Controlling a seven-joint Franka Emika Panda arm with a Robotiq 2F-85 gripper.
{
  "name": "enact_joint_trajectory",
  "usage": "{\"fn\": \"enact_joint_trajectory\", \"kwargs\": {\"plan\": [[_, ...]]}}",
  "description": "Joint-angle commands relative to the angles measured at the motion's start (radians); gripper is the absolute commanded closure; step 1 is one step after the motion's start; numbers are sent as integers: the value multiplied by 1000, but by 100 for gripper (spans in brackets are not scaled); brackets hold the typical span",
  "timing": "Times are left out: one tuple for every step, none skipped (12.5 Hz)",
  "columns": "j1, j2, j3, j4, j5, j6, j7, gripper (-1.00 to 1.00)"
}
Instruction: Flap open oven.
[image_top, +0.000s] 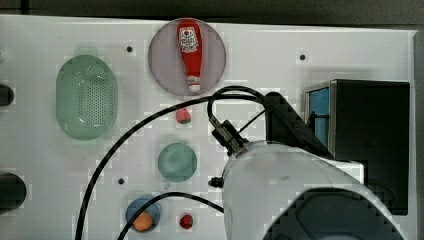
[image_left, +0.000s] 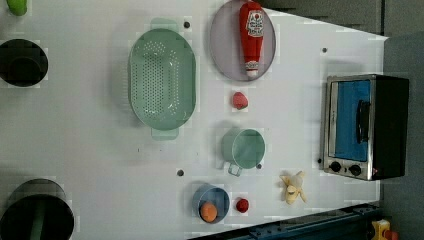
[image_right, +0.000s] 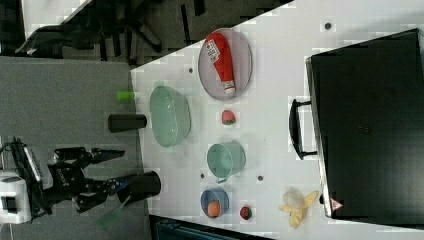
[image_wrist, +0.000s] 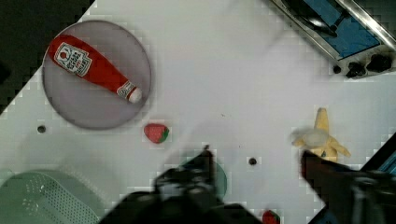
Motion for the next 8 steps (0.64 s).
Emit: {"fn": "enact_joint_trajectory", "kwargs": {"plan": [[-7,31,-19,-25,3,-4,-42,31],[-8,31,-30,-26,3,-4,-42,55],[-8,31,-46,-28,2,-4,-50,65],[-9,31,-65,-31,2,-1,-77,65],[-10,31,-86,-35,2,1,-134,65],[-11,32,-110,-39,2,2,-212,65],[-15,35,-138,-42,1,2,-295,65],[-18,43,-169,-45,1,4,-387,65]]}}
